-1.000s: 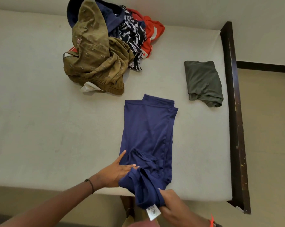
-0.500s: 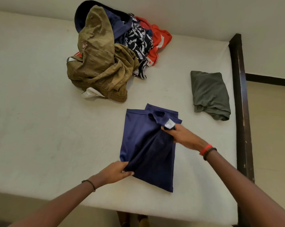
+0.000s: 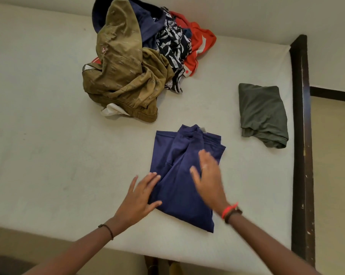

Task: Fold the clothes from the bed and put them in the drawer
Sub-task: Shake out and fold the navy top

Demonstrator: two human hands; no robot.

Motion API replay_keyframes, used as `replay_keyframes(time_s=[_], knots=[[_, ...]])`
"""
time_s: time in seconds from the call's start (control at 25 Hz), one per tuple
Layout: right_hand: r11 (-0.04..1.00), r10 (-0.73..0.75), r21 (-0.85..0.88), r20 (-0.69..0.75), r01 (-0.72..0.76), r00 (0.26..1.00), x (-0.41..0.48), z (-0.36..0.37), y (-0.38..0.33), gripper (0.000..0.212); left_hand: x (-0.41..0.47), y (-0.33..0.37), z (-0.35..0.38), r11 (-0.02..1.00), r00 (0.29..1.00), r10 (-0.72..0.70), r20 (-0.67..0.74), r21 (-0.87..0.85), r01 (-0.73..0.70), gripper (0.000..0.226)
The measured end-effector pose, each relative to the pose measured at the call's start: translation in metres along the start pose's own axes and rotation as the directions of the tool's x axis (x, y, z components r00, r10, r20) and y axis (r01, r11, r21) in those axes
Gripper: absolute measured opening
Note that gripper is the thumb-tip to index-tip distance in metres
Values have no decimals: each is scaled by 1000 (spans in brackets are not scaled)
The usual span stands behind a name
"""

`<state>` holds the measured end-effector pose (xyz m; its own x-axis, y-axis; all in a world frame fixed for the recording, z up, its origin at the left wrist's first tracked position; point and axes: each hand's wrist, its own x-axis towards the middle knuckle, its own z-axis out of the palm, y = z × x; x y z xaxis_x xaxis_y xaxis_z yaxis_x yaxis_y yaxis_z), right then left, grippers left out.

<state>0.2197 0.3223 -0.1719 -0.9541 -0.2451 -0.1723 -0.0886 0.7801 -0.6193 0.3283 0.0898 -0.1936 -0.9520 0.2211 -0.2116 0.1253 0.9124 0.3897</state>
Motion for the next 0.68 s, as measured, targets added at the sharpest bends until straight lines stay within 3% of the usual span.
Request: replay_keyframes(time_s=[0.08, 0.16, 0.48, 0.56, 0.68], knots=[[941, -165, -263, 197, 214, 967, -64, 31, -3, 85, -4, 4, 7, 932, 952, 283, 117, 203, -301, 81], [863, -190, -385, 354, 328, 916, -102, 59, 5, 99, -4, 8, 23, 867, 895, 377, 238, 250, -432, 81], [854, -14, -485, 340, 188, 940, -109, 79, 30, 75, 3, 11, 60, 902, 938, 296, 178, 270, -336, 62], [849, 5, -494, 360, 186, 933, -110, 73, 35, 63, 2, 16, 53, 924, 928, 283, 241, 193, -331, 79], [853, 21, -483, 408, 196, 913, -122, 67, 33, 62, 3, 23, 44, 956, 902, 242, 357, 73, -285, 115]])
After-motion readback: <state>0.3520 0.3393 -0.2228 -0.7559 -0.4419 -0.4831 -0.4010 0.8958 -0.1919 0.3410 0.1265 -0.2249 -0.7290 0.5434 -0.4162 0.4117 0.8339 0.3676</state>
